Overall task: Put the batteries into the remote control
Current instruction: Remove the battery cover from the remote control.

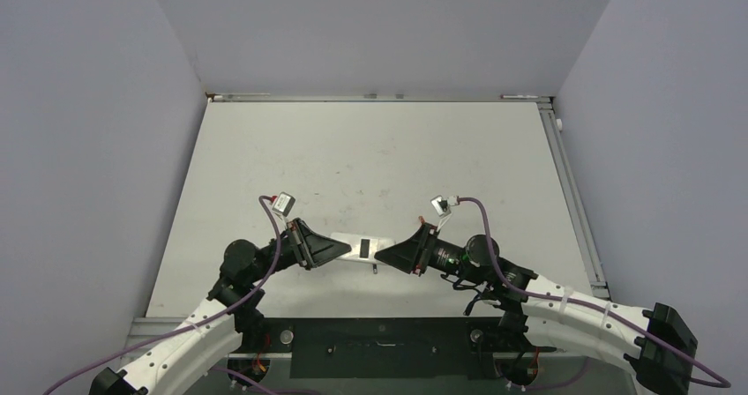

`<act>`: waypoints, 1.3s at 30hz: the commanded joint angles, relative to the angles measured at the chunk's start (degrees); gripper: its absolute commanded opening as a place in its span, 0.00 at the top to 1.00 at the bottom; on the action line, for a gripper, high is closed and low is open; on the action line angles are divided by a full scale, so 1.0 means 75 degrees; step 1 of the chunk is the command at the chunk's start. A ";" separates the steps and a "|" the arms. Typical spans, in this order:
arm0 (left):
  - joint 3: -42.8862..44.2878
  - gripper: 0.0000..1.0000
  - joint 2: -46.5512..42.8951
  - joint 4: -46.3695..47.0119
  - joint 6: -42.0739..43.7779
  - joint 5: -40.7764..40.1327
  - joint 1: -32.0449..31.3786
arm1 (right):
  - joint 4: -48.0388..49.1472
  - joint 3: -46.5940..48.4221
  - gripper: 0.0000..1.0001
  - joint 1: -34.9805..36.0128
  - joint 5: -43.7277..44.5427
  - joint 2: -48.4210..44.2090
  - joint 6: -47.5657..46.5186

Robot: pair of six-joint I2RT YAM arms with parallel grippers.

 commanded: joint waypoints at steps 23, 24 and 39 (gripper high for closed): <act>0.0156 1.00 0.0097 -0.0084 0.0156 -0.0183 0.0066 | 0.1240 -0.0404 0.86 0.0145 0.0208 -0.1291 0.0168; 0.0152 1.00 0.0098 -0.0092 0.0147 -0.0179 0.0066 | 0.1239 -0.0393 0.79 0.0142 0.0199 -0.1276 0.0176; 0.0129 1.00 0.0281 -0.0053 0.0222 0.0003 0.0054 | 0.1025 0.0140 0.57 0.0202 0.0432 -0.0807 -0.0026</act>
